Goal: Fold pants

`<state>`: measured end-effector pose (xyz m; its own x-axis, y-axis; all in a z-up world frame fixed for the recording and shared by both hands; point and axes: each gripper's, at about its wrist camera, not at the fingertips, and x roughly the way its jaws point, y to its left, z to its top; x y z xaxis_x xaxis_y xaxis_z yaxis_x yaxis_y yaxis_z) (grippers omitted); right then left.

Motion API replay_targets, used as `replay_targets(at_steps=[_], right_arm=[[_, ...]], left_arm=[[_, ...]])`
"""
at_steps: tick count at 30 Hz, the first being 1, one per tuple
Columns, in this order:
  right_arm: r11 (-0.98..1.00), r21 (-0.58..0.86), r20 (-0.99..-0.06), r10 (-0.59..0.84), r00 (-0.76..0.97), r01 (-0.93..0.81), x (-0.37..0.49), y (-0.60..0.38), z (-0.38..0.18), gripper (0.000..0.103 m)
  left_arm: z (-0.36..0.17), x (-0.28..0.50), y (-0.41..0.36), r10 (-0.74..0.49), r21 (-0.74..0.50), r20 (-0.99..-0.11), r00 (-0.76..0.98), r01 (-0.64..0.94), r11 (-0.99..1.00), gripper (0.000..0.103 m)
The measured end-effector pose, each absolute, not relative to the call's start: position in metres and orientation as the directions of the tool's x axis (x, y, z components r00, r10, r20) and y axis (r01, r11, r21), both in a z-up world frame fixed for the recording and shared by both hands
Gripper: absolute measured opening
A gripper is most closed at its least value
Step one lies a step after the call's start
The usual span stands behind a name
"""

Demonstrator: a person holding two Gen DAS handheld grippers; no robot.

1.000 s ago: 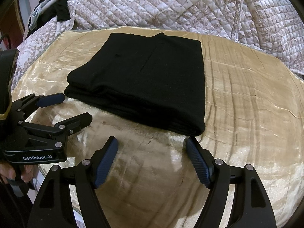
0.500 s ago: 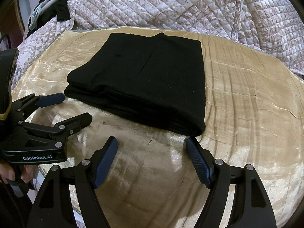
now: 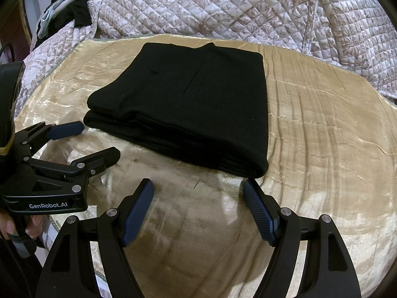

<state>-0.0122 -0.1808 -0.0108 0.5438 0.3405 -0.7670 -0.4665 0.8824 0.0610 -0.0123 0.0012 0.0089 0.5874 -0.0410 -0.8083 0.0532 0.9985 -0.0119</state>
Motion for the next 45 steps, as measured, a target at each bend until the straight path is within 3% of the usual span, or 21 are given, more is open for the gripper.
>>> replay_targets(at_steps=[45], right_arm=[[0.884, 0.058, -0.767, 0.337, 0.547, -0.463, -0.0137, -0.1792, -0.0109, 0.075]], left_arm=[[0.0074, -0.0111, 0.004, -0.044, -0.016, -0.81, 0.584, 0.053, 0.998, 0.095]])
